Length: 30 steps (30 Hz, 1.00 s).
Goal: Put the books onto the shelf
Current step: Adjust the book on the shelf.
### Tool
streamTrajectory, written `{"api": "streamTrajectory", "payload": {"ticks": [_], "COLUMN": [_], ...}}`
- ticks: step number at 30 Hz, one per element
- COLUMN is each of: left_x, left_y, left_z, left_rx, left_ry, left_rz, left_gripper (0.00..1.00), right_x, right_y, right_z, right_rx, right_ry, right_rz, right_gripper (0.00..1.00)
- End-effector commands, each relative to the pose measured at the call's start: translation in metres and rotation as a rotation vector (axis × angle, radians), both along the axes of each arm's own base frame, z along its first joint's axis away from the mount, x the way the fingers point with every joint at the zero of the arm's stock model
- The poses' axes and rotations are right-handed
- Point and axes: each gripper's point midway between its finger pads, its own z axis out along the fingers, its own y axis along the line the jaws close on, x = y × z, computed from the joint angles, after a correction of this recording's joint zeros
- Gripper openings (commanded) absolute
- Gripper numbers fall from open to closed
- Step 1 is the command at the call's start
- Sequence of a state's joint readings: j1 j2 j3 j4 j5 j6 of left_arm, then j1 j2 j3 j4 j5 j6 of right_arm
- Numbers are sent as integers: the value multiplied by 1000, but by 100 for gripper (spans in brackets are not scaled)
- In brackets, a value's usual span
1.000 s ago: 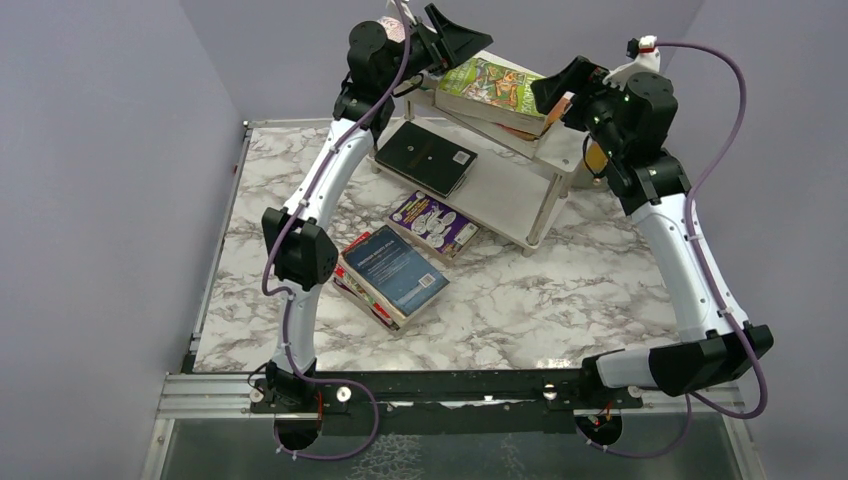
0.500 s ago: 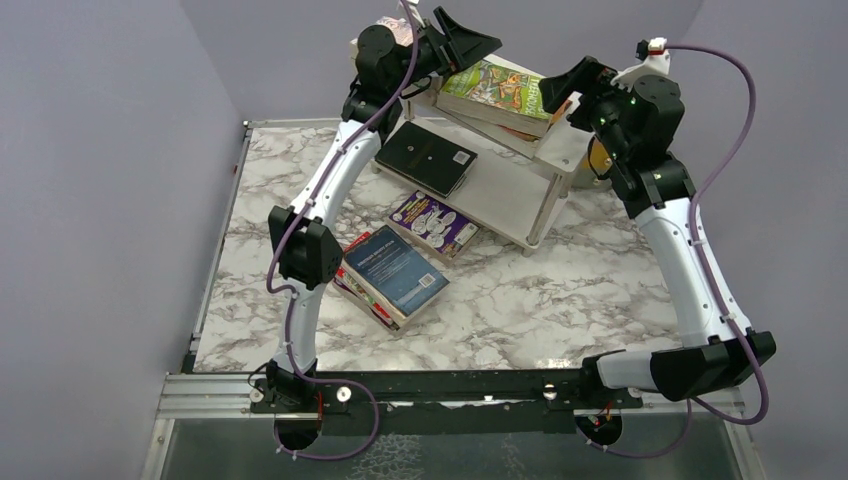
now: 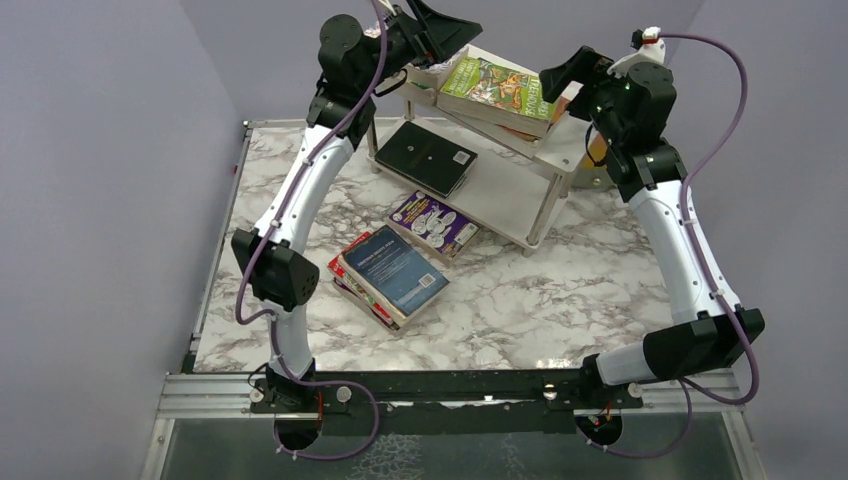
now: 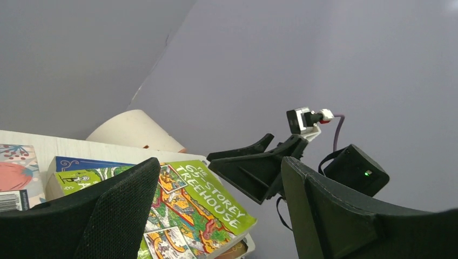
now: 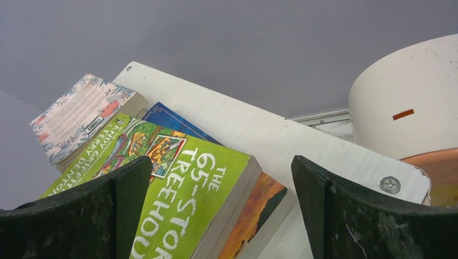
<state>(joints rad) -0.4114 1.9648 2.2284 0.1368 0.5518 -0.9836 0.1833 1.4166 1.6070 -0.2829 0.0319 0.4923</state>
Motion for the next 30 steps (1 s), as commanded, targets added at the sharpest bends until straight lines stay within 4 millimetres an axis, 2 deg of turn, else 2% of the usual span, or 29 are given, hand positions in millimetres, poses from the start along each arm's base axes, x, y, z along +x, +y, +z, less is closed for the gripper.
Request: {"api": "streamTrajectory", "payload": {"ticks": [1, 7, 14, 17, 30], "left_x": [-19, -33, -42, -55, -68], "left_y": [16, 19, 22, 28, 38], "left_z": [19, -4, -35, -31, -39], "left_rx": [7, 49, 95, 100, 131], "left_ry": [-59, -33, 15, 2, 9], "left_rz": [29, 12, 9, 12, 44], "left_gripper": [77, 77, 77, 77, 77], "right_x": [8, 20, 26, 26, 29], "right_y": [0, 8, 18, 19, 28], "right_z": [25, 24, 22, 19, 15], "right_rx": [-13, -24, -24, -26, -29], "right_ry": [-83, -95, -92, -87, -80], "right_rz": [19, 71, 123, 133, 184], "right_gripper": [100, 100, 100, 100, 100]}}
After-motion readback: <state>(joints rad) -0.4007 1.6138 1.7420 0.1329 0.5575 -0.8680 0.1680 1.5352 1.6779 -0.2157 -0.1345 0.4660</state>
